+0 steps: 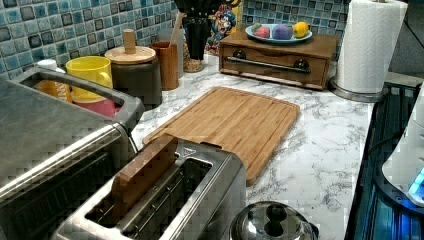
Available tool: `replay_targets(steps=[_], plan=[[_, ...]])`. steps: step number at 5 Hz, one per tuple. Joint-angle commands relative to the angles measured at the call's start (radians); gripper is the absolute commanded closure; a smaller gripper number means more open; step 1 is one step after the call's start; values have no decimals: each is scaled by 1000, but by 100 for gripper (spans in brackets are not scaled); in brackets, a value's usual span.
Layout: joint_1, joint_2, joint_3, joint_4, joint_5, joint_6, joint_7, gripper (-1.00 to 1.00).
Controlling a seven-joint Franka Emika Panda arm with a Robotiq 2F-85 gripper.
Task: Turn on the toaster.
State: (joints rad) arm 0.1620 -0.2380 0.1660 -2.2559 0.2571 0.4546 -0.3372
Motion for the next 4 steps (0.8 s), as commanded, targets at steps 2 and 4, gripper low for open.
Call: replay_targets(steps=[2,4], plan=[[96,15,138,-56,68,5,-66,100],[111,78,137,-80,63,39,-85,100]])
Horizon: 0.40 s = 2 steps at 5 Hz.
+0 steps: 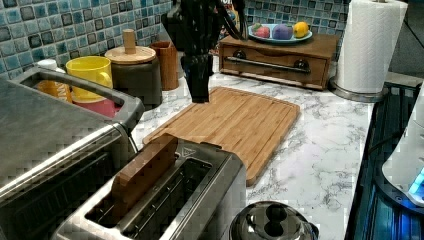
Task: Turn on the toaster.
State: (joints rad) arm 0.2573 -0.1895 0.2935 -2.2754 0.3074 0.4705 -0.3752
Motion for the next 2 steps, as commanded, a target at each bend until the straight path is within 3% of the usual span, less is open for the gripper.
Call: replay_targets(steps=[1,2], plan=[[8,46,11,-76,4,59,-55,100],[3,70,11,-92,-25,98,-33,100]])
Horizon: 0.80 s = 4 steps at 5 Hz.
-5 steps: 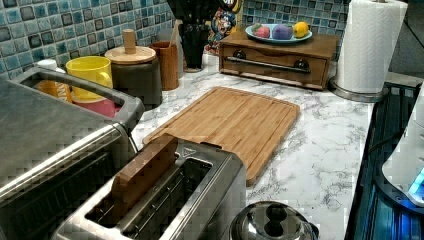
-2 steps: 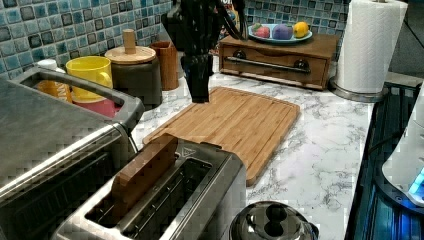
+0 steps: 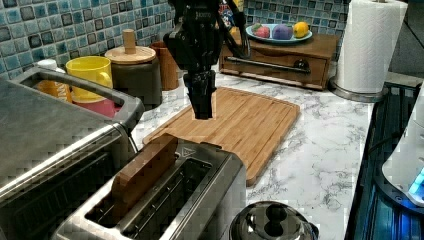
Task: Turn on the toaster.
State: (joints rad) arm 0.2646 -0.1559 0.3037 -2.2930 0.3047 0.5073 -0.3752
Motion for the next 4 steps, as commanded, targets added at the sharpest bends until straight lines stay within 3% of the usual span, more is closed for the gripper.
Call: replay_targets(steps=[1,2,4], plan=[[-13,52,-1,-81,-13,64,-36,100],[4,30,-25,-91,91,91,-144,100],[-1,31,-24,-75,134,89,-182,100]])
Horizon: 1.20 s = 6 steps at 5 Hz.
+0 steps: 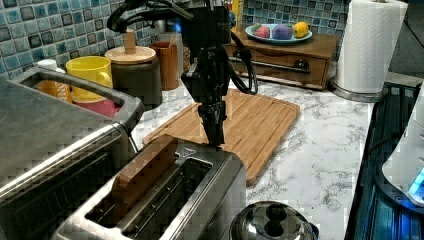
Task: Turn on the toaster.
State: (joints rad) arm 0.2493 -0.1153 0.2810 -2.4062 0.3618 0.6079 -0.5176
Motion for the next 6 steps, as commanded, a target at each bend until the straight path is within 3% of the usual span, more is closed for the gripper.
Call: replay_targets(steps=[1,2,3,6], plan=[[8,4,4,46,65,-13,-30,100],[72,-18,-65,48,86,-16,-44,100],[26,-37,-13,46,108,-21,-66,100],[38,35,19,43,58,17,-5,100]])
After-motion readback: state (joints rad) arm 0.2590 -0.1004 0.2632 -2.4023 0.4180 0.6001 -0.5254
